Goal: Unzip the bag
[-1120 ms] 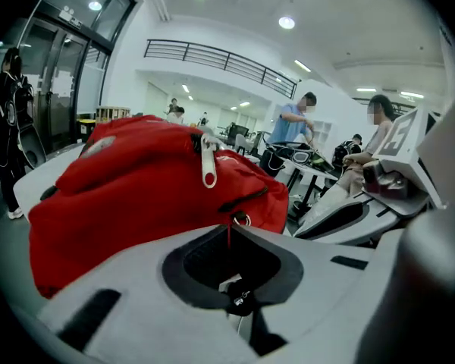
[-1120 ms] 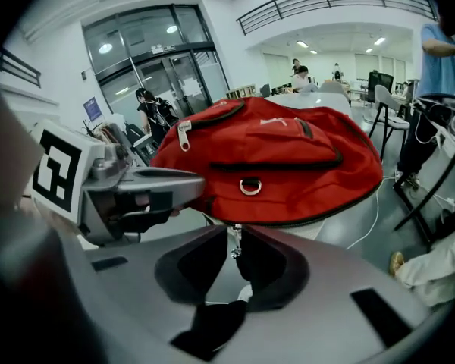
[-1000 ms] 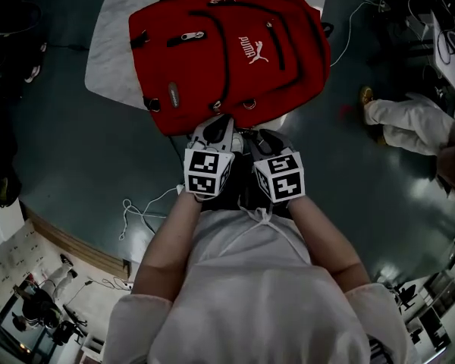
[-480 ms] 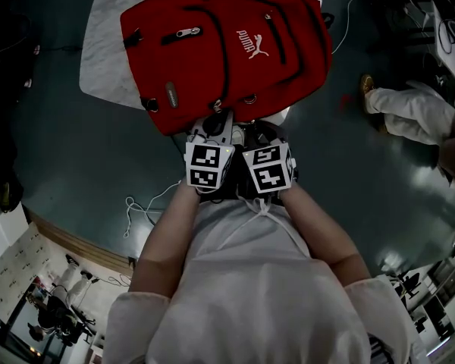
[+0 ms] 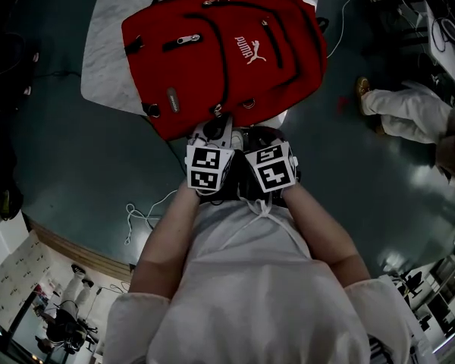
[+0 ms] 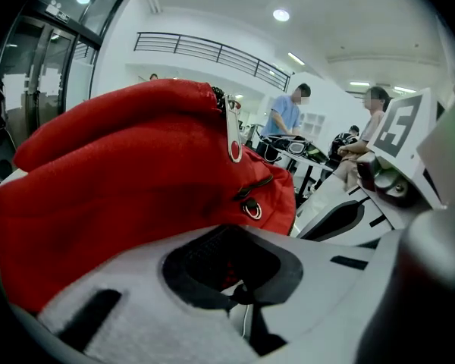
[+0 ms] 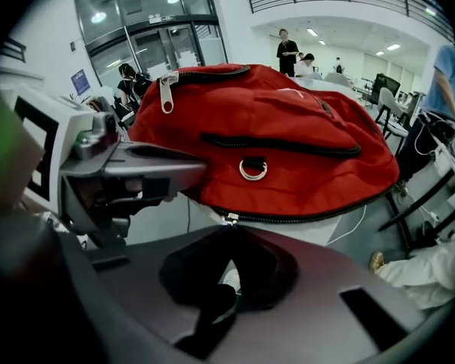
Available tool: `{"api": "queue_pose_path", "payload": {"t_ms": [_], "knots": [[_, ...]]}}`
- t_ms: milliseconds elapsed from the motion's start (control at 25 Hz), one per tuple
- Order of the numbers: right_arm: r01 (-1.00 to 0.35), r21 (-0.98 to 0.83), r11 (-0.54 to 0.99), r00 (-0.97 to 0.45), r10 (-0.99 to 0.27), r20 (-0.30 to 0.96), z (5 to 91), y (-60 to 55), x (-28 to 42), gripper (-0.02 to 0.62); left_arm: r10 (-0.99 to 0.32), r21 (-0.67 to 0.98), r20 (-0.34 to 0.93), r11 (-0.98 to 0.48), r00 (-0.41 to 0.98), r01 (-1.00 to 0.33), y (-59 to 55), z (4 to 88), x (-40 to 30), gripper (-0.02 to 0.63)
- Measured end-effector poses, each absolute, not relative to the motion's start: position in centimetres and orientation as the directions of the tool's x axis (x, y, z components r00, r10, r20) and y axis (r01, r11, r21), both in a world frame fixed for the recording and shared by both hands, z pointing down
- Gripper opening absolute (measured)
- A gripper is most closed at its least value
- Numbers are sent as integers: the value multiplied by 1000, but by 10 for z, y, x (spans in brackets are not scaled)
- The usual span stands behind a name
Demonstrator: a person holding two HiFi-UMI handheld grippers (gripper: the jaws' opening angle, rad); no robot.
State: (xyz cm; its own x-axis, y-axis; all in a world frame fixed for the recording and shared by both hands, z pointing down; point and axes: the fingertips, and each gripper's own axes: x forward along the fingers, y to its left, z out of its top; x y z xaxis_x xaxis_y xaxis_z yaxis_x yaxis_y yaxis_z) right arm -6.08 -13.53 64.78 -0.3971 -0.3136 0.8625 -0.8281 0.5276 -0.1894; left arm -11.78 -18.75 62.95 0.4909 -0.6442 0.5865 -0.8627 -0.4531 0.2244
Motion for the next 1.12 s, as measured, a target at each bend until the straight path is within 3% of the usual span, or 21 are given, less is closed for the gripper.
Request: {"api": "queue_pose_path", "payload": {"t_ms": [560,1120], "knots": [[-731,-90,677,-357,-267,895,639,-143,-34,26,-615,232,644,-409,455,-882,-183,635,-117,23],[-710,-67,701,-326,-242,914,642,-165,26,26,-608,209,697,-333,379,-919,-184,638,-119,23]]}}
